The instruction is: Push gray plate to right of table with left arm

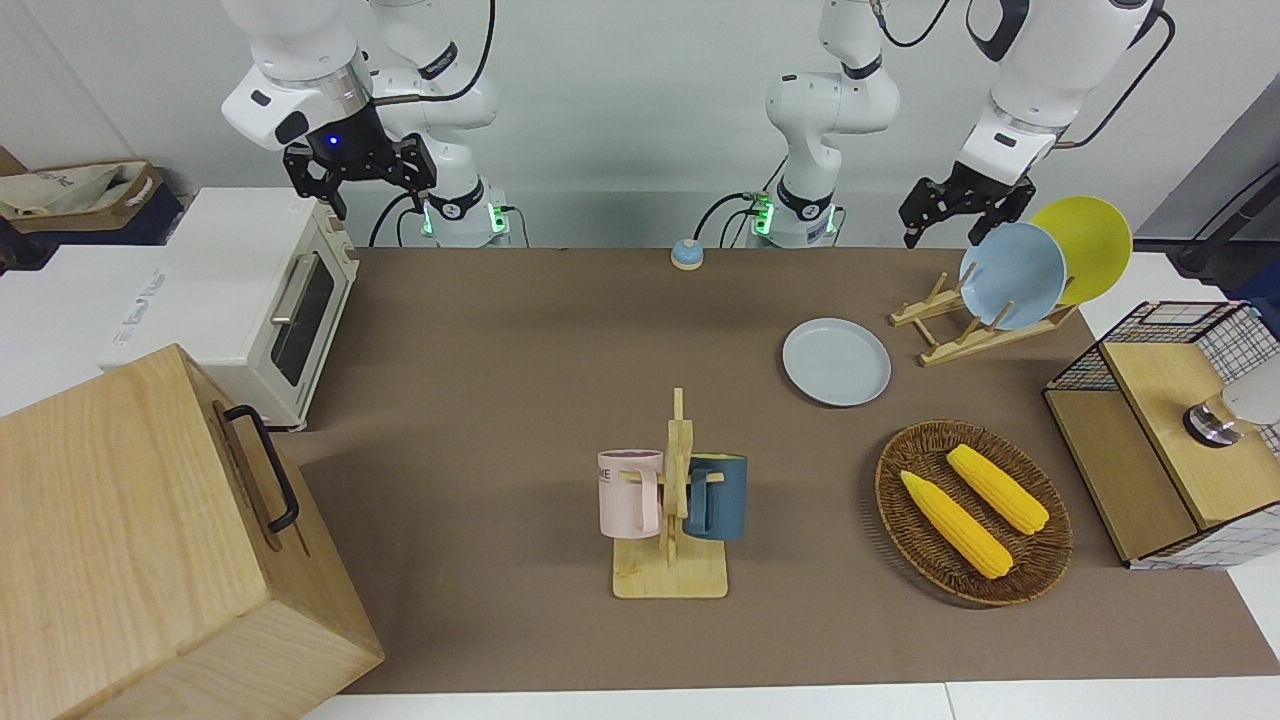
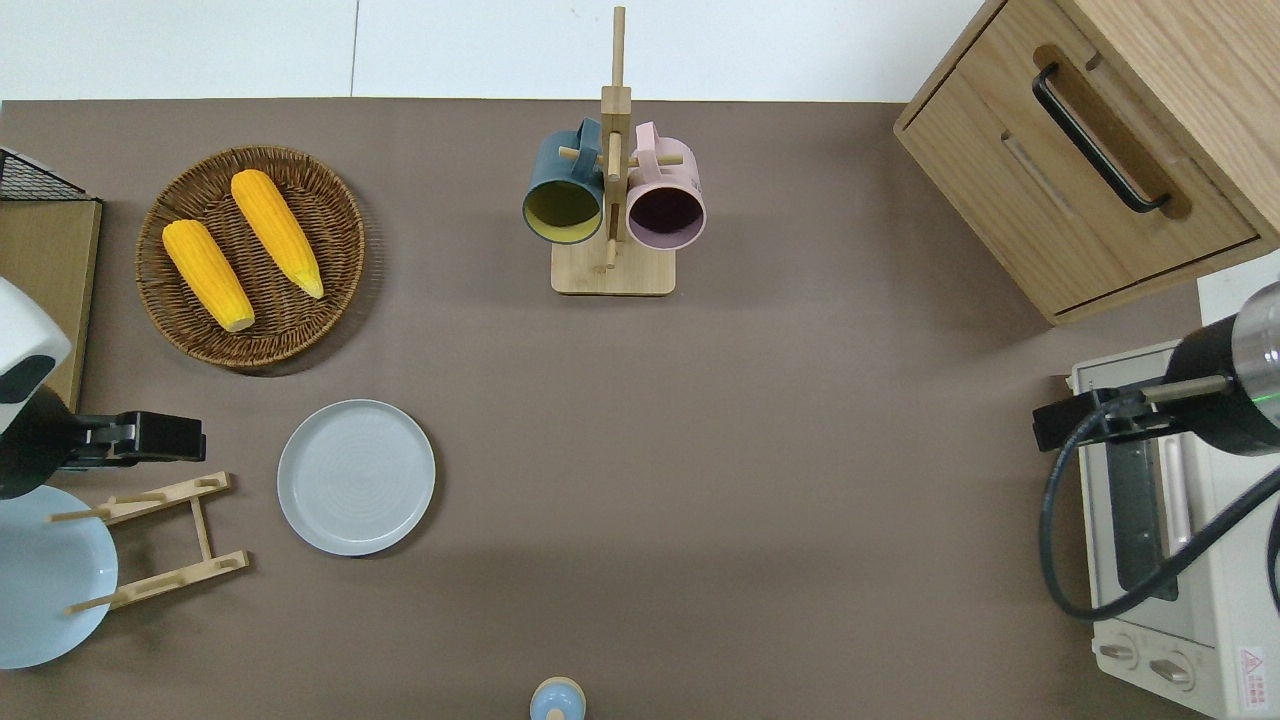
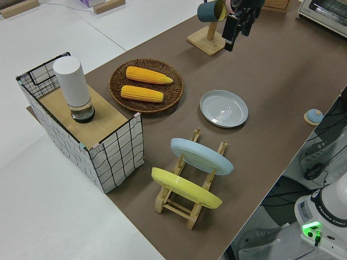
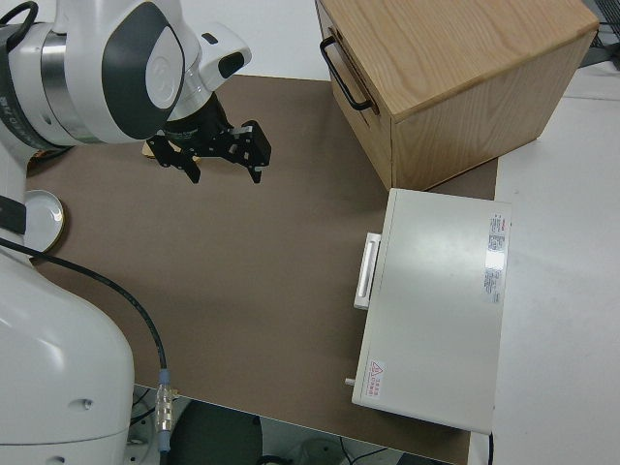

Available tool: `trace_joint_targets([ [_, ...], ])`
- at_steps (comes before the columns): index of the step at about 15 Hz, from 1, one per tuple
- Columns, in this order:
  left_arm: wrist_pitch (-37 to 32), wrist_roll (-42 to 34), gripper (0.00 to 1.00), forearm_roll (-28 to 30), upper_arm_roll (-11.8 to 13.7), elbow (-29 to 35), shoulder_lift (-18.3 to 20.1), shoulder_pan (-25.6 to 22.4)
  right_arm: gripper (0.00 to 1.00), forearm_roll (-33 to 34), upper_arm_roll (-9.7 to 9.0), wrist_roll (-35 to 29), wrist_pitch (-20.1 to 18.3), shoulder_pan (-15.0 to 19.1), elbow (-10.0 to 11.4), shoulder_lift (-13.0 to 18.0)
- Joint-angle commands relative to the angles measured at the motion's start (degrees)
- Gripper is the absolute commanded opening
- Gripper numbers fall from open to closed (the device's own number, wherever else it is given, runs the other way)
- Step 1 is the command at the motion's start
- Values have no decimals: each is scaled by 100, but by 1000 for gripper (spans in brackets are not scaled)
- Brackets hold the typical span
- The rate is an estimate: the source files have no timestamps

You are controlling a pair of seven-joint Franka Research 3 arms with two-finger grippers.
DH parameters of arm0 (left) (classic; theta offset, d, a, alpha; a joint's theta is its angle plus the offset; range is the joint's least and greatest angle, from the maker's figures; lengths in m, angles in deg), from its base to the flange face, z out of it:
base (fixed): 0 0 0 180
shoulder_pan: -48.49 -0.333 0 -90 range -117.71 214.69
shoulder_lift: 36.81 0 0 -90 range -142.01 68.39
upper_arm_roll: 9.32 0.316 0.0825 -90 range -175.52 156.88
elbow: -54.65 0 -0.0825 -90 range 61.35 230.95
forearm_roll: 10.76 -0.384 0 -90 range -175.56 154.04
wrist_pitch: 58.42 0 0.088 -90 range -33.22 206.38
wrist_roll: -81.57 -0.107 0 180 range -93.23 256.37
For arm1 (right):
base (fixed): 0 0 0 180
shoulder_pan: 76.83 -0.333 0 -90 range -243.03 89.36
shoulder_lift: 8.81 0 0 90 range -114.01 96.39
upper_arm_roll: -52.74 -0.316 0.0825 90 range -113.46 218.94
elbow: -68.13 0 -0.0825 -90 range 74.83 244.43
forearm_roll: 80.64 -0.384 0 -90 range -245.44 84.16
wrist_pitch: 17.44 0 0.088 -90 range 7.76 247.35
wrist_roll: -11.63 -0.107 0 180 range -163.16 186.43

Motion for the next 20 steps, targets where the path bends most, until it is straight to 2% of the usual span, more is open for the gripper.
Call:
trace_joint_targets([
  [1, -20, 21, 998, 5, -71, -53, 15, 60, 983, -25, -92, -75, -89, 107, -53, 14],
  [11, -20, 12, 998, 5, -45, -36, 32, 51, 983, -25, -92, -75, -89, 115, -53, 14],
  [20, 111, 91, 998, 5, -10, 245, 32, 7, 983, -25, -92, -66, -89, 115, -53, 14],
])
